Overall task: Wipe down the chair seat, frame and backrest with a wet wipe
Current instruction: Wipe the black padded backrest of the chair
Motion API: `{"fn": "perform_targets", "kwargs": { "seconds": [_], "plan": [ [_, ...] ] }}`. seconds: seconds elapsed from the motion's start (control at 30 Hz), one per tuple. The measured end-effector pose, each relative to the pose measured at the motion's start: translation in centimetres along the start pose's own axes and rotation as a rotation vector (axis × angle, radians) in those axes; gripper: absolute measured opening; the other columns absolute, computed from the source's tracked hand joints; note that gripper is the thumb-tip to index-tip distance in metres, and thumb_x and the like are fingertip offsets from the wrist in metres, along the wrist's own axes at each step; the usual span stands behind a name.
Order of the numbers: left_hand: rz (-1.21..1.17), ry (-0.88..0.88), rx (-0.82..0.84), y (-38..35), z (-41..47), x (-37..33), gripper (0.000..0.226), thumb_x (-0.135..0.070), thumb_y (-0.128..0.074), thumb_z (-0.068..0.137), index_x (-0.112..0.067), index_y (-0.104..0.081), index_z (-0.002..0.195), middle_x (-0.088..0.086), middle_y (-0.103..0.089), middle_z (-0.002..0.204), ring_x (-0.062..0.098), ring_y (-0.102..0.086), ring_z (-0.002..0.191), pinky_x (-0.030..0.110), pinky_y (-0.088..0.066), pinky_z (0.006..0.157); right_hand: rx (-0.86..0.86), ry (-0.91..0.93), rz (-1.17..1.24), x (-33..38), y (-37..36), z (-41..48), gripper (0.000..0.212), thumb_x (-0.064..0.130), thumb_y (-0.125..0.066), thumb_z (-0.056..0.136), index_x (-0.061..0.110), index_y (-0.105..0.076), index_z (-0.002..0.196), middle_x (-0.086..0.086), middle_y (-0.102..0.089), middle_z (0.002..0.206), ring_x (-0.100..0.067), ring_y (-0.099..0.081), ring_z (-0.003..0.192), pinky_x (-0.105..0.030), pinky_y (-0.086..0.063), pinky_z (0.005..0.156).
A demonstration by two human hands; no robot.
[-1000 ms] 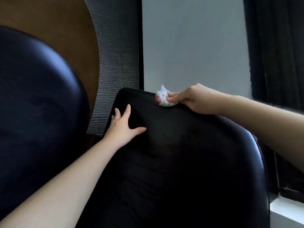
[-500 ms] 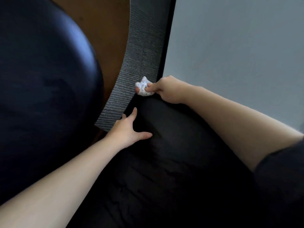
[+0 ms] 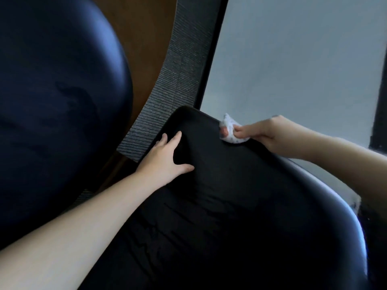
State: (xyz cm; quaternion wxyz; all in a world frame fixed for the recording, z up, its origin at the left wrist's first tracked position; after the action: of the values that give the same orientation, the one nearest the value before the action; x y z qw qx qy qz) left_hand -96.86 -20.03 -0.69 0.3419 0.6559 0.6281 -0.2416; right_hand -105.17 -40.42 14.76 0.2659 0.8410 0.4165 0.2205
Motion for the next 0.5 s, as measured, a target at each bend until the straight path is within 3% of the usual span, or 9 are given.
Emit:
{"fn": "perform_targets", "kwargs": {
  "seconds": [0.2,0.37,0.5],
  "plan": [
    [0.060,-0.193,0.083,-0.8,-2.3,-2.7,0.096,-0.050,-0.070,0.082,-0.043,-0.006,0.154,-0.001,0.004,0.164,0.019,0.000,0.151,0.040,-0.014,0.120,-0.024,0.084,0.029,-1.6,0.3,-8.1,0.061,-0.021,-0.054,0.081,0.022,-0.066,0.121,0.012,-0.057,0.130,0.004,-0.045,0.125,-0.017,-0.029,0.111],
    [0.107,-0.220,0.181,-1.8,-4.6,-4.6,0.096,-0.050,-0.071,0.082,-0.043,-0.007,0.153,-0.003,0.008,0.164,0.019,0.000,0.151,0.040,-0.017,0.121,0.015,0.170,-0.030,-0.1,-0.6,-14.2,0.081,-0.034,-0.053,0.066,0.023,-0.061,0.123,0.006,-0.055,0.137,-0.005,-0.038,0.136,-0.028,-0.025,0.115],
    [0.202,-0.240,0.262,-3.3,-6.1,-5.2,0.098,-0.050,-0.069,0.083,-0.044,0.001,0.152,-0.001,0.016,0.162,0.019,0.004,0.151,0.040,-0.022,0.118,0.077,0.280,-0.226,2.1,-2.0,-17.4,0.074,-0.030,-0.059,0.061,0.013,-0.067,0.120,0.001,-0.054,0.138,-0.016,-0.039,0.137,-0.032,-0.022,0.116]
  ]
}}
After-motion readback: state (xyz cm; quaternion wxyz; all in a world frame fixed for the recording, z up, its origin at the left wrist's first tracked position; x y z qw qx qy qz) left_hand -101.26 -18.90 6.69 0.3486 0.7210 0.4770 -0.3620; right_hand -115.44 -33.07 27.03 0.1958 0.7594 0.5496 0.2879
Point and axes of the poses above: each hand's wrist, its own z-axis towards the middle knuckle, its own y-axis out of the back of the hand, x = y × z, the point moved 3 cm from there along z, towards the middle knuckle
